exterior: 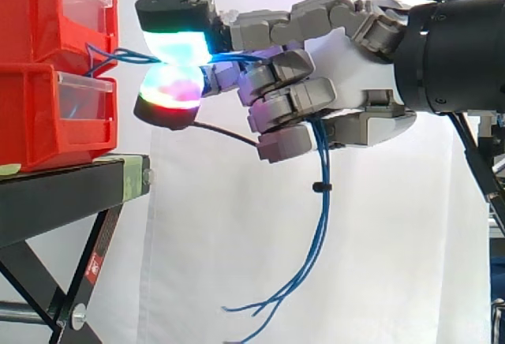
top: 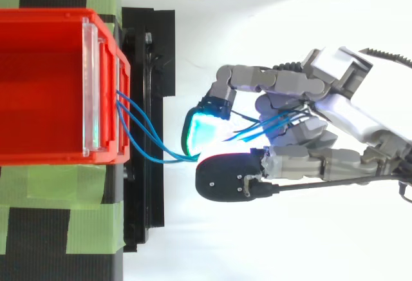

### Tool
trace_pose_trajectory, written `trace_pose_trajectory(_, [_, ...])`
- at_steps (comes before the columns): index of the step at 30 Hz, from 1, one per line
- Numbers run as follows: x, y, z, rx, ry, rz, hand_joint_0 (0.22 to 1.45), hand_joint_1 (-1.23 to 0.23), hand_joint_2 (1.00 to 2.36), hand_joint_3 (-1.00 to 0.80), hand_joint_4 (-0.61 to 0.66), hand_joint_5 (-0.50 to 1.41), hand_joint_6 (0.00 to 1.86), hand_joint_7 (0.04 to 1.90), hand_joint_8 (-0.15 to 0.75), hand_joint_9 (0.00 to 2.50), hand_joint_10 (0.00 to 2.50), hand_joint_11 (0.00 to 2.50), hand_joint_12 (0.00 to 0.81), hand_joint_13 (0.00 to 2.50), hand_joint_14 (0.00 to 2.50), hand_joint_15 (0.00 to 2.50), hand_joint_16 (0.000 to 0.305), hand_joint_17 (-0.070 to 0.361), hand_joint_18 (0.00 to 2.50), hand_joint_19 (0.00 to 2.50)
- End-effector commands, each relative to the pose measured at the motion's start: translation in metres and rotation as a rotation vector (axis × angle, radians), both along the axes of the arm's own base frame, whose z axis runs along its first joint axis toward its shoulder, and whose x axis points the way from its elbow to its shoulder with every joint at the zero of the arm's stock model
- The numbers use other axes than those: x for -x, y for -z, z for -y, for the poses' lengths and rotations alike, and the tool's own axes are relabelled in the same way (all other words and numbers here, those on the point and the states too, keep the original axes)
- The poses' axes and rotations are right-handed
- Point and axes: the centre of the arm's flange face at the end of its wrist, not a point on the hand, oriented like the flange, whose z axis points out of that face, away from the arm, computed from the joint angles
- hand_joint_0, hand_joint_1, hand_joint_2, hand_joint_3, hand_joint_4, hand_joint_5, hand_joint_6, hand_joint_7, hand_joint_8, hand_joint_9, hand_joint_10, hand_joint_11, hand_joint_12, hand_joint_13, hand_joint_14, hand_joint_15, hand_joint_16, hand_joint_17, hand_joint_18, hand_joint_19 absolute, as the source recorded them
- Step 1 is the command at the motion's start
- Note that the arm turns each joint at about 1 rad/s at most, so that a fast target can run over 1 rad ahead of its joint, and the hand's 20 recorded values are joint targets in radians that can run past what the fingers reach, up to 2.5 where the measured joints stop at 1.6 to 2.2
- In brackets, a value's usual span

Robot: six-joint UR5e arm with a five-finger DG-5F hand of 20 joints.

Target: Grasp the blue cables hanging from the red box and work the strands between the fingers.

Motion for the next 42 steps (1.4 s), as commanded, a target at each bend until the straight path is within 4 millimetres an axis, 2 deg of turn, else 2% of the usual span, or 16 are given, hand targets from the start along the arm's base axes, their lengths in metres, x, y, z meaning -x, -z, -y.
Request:
trace_pose_trajectory(1, [0.0000,0.0002,0.0000,0.001,0.000,-0.001,0.98,-0.65,1.01,0.07,0.28,0.48,0.02,1.38,0.350,0.91,2.50,1.99,0.431,1.02,2.50,1.29,0.063,0.142,1.39,1.65])
trace_pose_trajectory(3, [0.0001,-0.0007,0.0001,0.000,0.000,0.000,1.10,-0.70,1.01,0.10,0.17,0.39,0.16,1.53,0.350,0.91,2.50,1.99,0.431,1.02,2.50,1.29,0.063,0.142,1.39,1.65])
trace_pose_trajectory(4, [0.0000,0.0002,0.0000,0.001,0.000,-0.001,1.16,-0.71,1.01,0.05,0.12,0.22,0.70,1.40,0.350,0.91,2.50,1.99,0.431,1.02,2.50,1.29,0.063,0.142,1.39,1.65])
trace_pose_trajectory(6, [-0.0003,0.0000,-0.0001,0.001,0.000,0.001,1.18,-0.72,1.01,0.03,0.13,0.09,1.08,1.33,0.350,0.91,2.50,1.99,0.431,1.02,2.50,1.29,0.063,0.142,1.39,1.65])
trace_pose_trajectory(8, [-0.0003,0.0000,0.0008,0.003,0.002,-0.001,0.90,-0.80,1.02,-0.16,0.22,-0.06,1.29,1.28,0.350,0.91,2.50,1.99,0.431,1.02,2.50,1.29,0.063,0.142,1.39,1.65])
trace_pose_trajectory(10, [-0.0004,-0.0010,0.0007,0.006,0.001,0.000,0.80,-0.77,1.02,-0.50,0.22,-0.04,1.28,1.34,0.350,0.91,2.50,1.99,0.431,1.02,2.50,1.29,0.063,0.142,1.39,1.65])
trace_pose_trajectory(12, [-0.0019,-0.0012,0.0010,0.010,0.003,0.007,0.85,-0.74,1.01,-0.59,0.20,0.05,1.28,1.37,0.350,0.91,2.50,1.99,0.431,1.02,2.50,1.29,0.063,0.142,1.39,1.65])
trace_pose_trajectory(14, [-0.0027,-0.0020,0.0017,0.015,0.007,0.011,0.90,-0.76,1.02,-0.14,0.01,-0.04,1.38,1.37,0.350,0.91,2.50,1.99,0.431,1.02,2.50,1.29,0.063,0.142,1.39,1.65])
trace_pose_trajectory(16, [-0.0034,-0.0034,0.0033,0.022,0.009,0.013,1.00,-0.76,1.01,0.08,0.08,-0.06,1.33,1.27,0.350,0.91,2.50,1.99,0.431,1.02,2.50,1.29,0.063,0.142,1.39,1.65])
trace_pose_trajectory(17, [-0.0037,-0.0027,0.0031,0.023,0.009,0.013,1.12,-0.63,1.01,0.16,0.16,0.09,0.95,1.32,0.350,0.91,2.50,1.99,0.431,1.02,2.50,1.29,0.063,0.142,1.39,1.65])
trace_pose_trajectory(19, [-0.0038,-0.0028,0.0031,0.025,0.010,0.013,1.13,-0.62,1.01,0.10,0.21,0.24,0.66,1.35,0.350,0.91,2.50,1.99,0.431,1.02,2.50,1.29,0.063,0.142,1.39,1.65])
trace_pose_trajectory(20, [-0.0038,-0.0028,0.0041,0.026,0.013,0.012,1.03,-0.61,1.01,-0.02,0.27,0.40,0.13,1.51,0.350,0.91,2.50,1.99,0.431,1.02,2.50,1.29,0.063,0.142,1.39,1.65])
trace_pose_trajectory(22, [-0.0032,-0.0030,0.0044,0.026,0.013,0.012,0.94,-0.61,1.01,-0.14,0.30,0.41,0.00,1.52,0.350,0.91,2.50,1.99,0.431,1.02,2.50,1.29,0.063,0.142,1.39,1.65])
trace_pose_trajectory(26, [-0.0035,-0.0025,0.0043,0.029,0.013,0.008,0.81,-0.55,1.02,-0.56,0.24,0.33,0.00,1.53,0.350,0.91,2.50,1.99,0.431,1.02,2.50,1.29,0.063,0.142,1.39,1.65])
trace_pose_trajectory(31, [-0.0035,-0.0026,0.0043,0.047,0.016,-0.002,0.77,-0.54,1.01,-0.74,0.24,0.31,0.04,1.54,0.350,0.91,2.50,1.99,0.431,1.02,2.50,1.29,0.063,0.142,1.39,1.65])
trace_pose_trajectory(42, [-0.0070,-0.0064,0.0028,0.133,0.026,-0.021,0.85,-0.71,1.01,-0.61,0.23,0.00,0.74,1.30,0.350,0.91,2.50,1.99,0.431,1.02,2.50,1.29,0.063,0.142,1.39,1.65])
